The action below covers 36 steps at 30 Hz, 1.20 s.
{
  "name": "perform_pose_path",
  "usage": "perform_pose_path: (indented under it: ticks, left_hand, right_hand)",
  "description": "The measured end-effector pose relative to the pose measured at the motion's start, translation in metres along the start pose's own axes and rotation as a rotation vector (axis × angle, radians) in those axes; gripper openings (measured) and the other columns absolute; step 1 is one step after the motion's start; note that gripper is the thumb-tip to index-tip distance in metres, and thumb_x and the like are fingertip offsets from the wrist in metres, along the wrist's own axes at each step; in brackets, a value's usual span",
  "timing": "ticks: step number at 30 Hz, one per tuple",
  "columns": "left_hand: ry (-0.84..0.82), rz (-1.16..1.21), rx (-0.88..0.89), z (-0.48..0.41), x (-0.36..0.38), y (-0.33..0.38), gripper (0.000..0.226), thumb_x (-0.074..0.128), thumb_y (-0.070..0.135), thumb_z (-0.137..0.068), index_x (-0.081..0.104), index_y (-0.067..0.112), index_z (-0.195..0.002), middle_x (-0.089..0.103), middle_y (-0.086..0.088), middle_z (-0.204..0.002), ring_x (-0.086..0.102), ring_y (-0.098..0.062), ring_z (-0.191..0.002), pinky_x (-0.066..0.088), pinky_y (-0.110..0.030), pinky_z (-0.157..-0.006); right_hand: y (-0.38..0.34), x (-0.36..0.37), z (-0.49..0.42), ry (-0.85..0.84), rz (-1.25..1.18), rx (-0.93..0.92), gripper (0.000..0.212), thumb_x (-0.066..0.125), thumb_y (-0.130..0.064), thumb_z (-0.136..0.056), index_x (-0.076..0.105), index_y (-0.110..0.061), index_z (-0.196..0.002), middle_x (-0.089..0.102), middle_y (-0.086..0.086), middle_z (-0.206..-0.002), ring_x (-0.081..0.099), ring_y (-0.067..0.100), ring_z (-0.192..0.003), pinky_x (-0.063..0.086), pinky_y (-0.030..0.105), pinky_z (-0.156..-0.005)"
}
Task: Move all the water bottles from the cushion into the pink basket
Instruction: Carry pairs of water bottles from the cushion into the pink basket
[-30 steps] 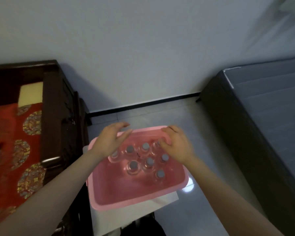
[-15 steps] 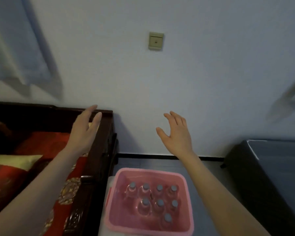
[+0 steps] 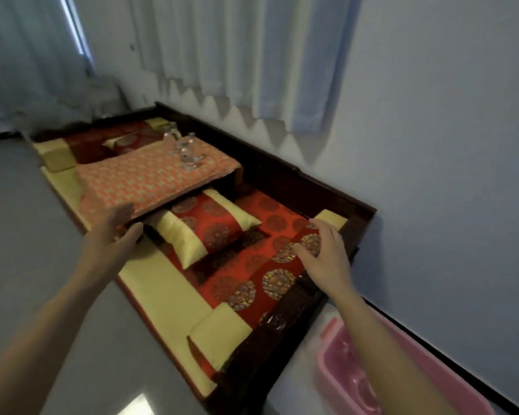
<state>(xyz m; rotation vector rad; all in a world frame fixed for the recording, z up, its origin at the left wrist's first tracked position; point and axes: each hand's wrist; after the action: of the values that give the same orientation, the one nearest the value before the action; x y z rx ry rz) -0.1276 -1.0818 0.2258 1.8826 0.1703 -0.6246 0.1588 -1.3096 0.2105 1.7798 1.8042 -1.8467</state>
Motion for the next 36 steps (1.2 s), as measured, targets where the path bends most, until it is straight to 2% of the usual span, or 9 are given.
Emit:
perform_pose_path:
  ticks: [3, 8, 12, 16, 18, 20, 25, 31, 36]
  left_hand:
    - [0.098, -0.006, -0.061, 0.005, -0.065, -0.04, 0.041, 0.06, 0.01, -0.091, 0.052, 0.01, -0.131, 0.059, -0.009, -0.124, 0.055, -0.028, -0.118, 0.042, -0.047, -0.102]
    - [0.22, -0.103, -0.161, -0.006, -0.178, -0.12, 0.04, 0.061, 0.011, -0.09, 0.053, 0.012, -0.13, 0.062, -0.013, -0.124, 0.057, -0.028, -0.116, 0.041, -0.042, -0.102]
    - [0.231, -0.069, -0.202, -0.035, -0.237, -0.17, 0.039, 0.061, 0.012, -0.091, 0.054, 0.016, -0.129, 0.062, -0.012, -0.125, 0.057, -0.027, -0.118, 0.04, -0.045, -0.105]
    - [0.2, -0.108, -0.185, -0.074, -0.29, -0.211, 0.041, 0.06, 0.013, -0.091, 0.053, 0.018, -0.131, 0.06, -0.008, -0.124, 0.056, -0.023, -0.116, 0.038, -0.041, -0.105]
    - [0.18, -0.105, -0.174, -0.103, -0.318, -0.233, 0.04, 0.059, 0.013, -0.091, 0.053, 0.031, -0.127, 0.06, -0.008, -0.126, 0.056, -0.024, -0.117, 0.038, -0.041, -0.105]
    - [0.156, -0.105, -0.175, -0.122, -0.331, -0.246, 0.042, 0.059, 0.019, -0.091, 0.048, 0.046, -0.121, 0.058, -0.006, -0.128, 0.054, -0.022, -0.119, 0.038, -0.042, -0.106]
    - [0.103, -0.14, -0.18, -0.191, -0.346, -0.28, 0.047, 0.059, 0.019, -0.091, 0.048, 0.016, -0.136, 0.054, -0.008, -0.134, 0.051, -0.024, -0.123, 0.037, -0.04, -0.106]
    - [0.072, -0.137, -0.133, -0.305, -0.345, -0.323, 0.049, 0.061, 0.022, -0.09, 0.047, 0.016, -0.137, 0.054, -0.007, -0.135, 0.051, -0.021, -0.124, 0.039, -0.038, -0.104]
    - [0.026, -0.158, -0.078, -0.416, -0.334, -0.353, 0.049, 0.059, 0.028, -0.091, 0.047, 0.017, -0.137, 0.054, -0.003, -0.136, 0.051, -0.017, -0.124, 0.04, -0.036, -0.103]
  right_hand:
    - [-0.037, 0.042, -0.013, -0.061, 0.027, -0.083, 0.057, 0.064, -0.035, -0.086, 0.043, -0.022, -0.137, 0.043, -0.003, -0.137, 0.037, 0.017, -0.129, 0.035, 0.03, -0.096]
    - [-0.105, 0.12, -0.039, -0.118, 0.067, -0.166, 0.059, 0.063, -0.039, -0.086, 0.041, -0.023, -0.138, 0.04, -0.002, -0.143, 0.033, 0.018, -0.133, 0.037, 0.039, -0.104]
    - [-0.153, 0.18, -0.059, -0.106, 0.064, -0.178, 0.057, 0.065, -0.037, -0.086, 0.045, -0.02, -0.137, 0.042, 0.0, -0.142, 0.034, 0.019, -0.132, 0.034, 0.038, -0.105]
    - [-0.207, 0.252, -0.076, -0.101, 0.028, -0.159, 0.055, 0.07, -0.03, -0.082, 0.051, -0.016, -0.132, 0.049, 0.005, -0.135, 0.041, 0.023, -0.126, 0.034, 0.036, -0.102]
    - [-0.232, 0.29, -0.087, -0.104, 0.008, -0.129, 0.054, 0.071, -0.028, -0.082, 0.052, -0.014, -0.13, 0.051, 0.006, -0.132, 0.043, 0.023, -0.125, 0.033, 0.032, -0.099]
    - [-0.246, 0.311, -0.093, -0.126, 0.021, -0.138, 0.055, 0.072, -0.028, -0.082, 0.051, -0.014, -0.131, 0.051, 0.005, -0.132, 0.044, 0.023, -0.125, 0.032, 0.03, -0.097]
    - [-0.279, 0.364, -0.143, -0.14, 0.038, -0.139, 0.062, 0.074, -0.035, -0.08, 0.048, -0.018, -0.134, 0.049, 0.003, -0.135, 0.041, 0.02, -0.126, 0.032, 0.028, -0.095]
    - [-0.305, 0.432, -0.223, -0.096, -0.009, -0.109, 0.071, 0.071, -0.046, -0.079, 0.041, -0.023, -0.139, 0.043, -0.001, -0.14, 0.037, 0.02, -0.129, 0.035, 0.033, -0.095]
    - [-0.319, 0.495, -0.298, -0.071, -0.011, -0.041, 0.063, 0.071, -0.036, -0.082, 0.043, -0.02, -0.137, 0.044, 0.004, -0.14, 0.037, 0.023, -0.129, 0.035, 0.036, -0.094]
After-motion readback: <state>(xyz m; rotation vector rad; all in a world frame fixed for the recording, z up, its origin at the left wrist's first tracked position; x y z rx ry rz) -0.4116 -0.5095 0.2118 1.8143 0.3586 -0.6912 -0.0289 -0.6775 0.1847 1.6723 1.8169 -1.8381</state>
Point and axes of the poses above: each hand's wrist, its own z-axis away from the middle knuckle, its own x-axis out of the palm, y = z × x
